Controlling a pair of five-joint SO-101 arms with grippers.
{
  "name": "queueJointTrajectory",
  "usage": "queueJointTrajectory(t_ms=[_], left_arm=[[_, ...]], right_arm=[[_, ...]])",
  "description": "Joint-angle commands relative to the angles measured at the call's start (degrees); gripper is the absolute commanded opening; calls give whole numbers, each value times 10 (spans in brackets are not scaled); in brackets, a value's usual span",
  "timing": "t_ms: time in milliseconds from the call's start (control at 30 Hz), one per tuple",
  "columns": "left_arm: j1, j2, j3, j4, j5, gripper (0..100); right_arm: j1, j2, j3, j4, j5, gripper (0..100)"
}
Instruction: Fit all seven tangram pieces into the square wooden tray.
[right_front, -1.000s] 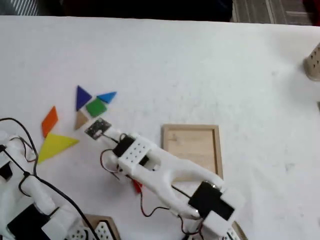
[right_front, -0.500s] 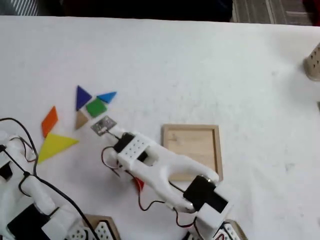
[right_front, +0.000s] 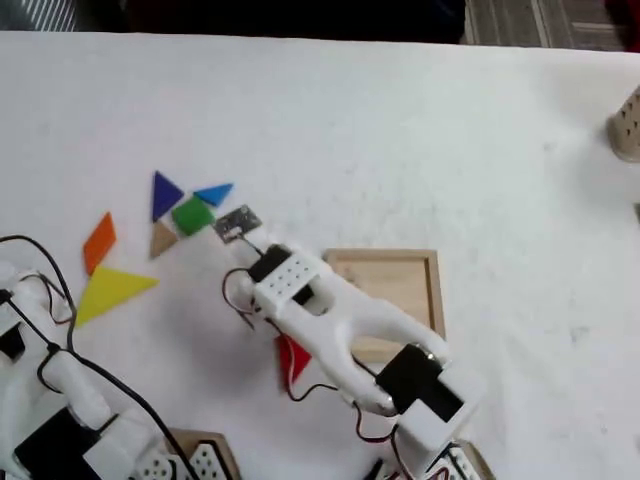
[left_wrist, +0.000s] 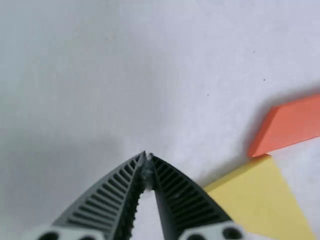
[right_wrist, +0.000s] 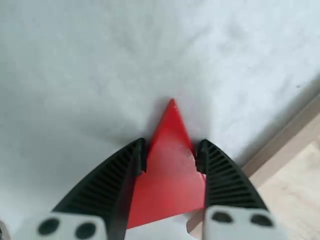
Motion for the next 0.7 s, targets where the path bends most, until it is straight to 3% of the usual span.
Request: queueJointTrajectory(t_ms=[0, 333, 533, 667], left_arm=[[7, -7, -3, -11, -4, 24], [29, -9, -3, 8, -11, 24], [125, -107, 19, 86, -98, 25], [260, -281, 59, 188, -102, 100]], right_arm=[[13, -3, -4, -10, -1, 130], [45, -170, -39, 151, 144, 139], [69, -261, -29, 217, 172, 298], [143, -306, -23, 246, 174, 308]])
